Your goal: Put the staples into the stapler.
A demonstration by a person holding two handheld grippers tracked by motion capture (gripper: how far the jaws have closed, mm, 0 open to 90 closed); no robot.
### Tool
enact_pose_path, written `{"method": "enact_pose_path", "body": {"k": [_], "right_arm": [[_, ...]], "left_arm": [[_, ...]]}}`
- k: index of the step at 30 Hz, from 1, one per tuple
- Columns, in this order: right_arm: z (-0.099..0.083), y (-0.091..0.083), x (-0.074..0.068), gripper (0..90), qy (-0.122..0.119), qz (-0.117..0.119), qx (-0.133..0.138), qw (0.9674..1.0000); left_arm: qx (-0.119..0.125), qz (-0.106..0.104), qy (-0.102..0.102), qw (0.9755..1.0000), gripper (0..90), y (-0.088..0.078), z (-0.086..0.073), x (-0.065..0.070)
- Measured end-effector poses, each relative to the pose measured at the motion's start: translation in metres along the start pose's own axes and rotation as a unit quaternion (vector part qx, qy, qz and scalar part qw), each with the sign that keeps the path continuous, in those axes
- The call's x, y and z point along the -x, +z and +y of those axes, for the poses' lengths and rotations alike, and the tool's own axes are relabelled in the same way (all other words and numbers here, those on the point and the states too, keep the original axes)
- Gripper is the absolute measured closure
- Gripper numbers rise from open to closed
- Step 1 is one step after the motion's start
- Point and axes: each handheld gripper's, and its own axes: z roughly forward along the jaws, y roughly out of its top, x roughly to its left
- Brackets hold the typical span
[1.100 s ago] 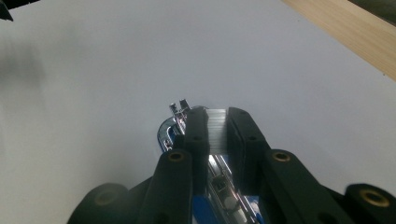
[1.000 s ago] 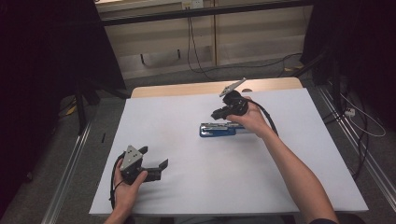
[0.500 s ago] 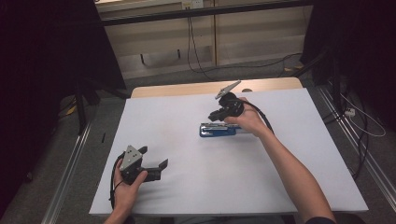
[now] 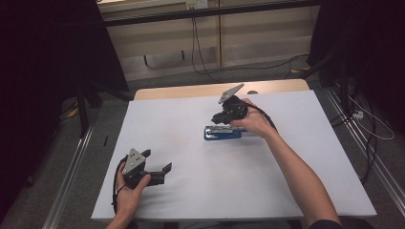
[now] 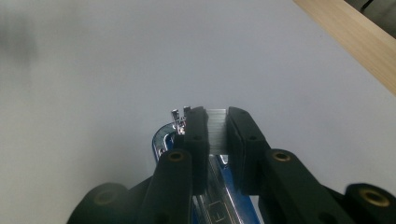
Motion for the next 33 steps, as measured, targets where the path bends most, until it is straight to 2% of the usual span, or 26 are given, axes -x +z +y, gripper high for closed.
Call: {"method": "enact_pose_path", "body": {"k": [5,12,20,33], "right_arm": [[-0.003,0.002,0.001,79.2,-0.018,0.015,-0.005,0.9997],[-0.004,0.005,0.001,79.2,-0.061,0.032,-0.016,0.9975],[-0.002,0.008,0.001,79.2,-0.066,0.045,-0.023,0.9966],[0.002,0.018,-0.002,79.2,-0.098,0.059,-0.042,0.9925]], "left_arm": [[-0.001,0.001,0.001,1.0,4.8,0.0,0.0,0.0],[-0.001,0.001,0.001,1.0,4.8,0.0,0.0,0.0],[-0.001,0.0,0.0,1.0,4.8,0.0,0.0,0.0],[0.001,-0.001,-0.001,1.0,4.8,0.0,0.0,0.0]]}}
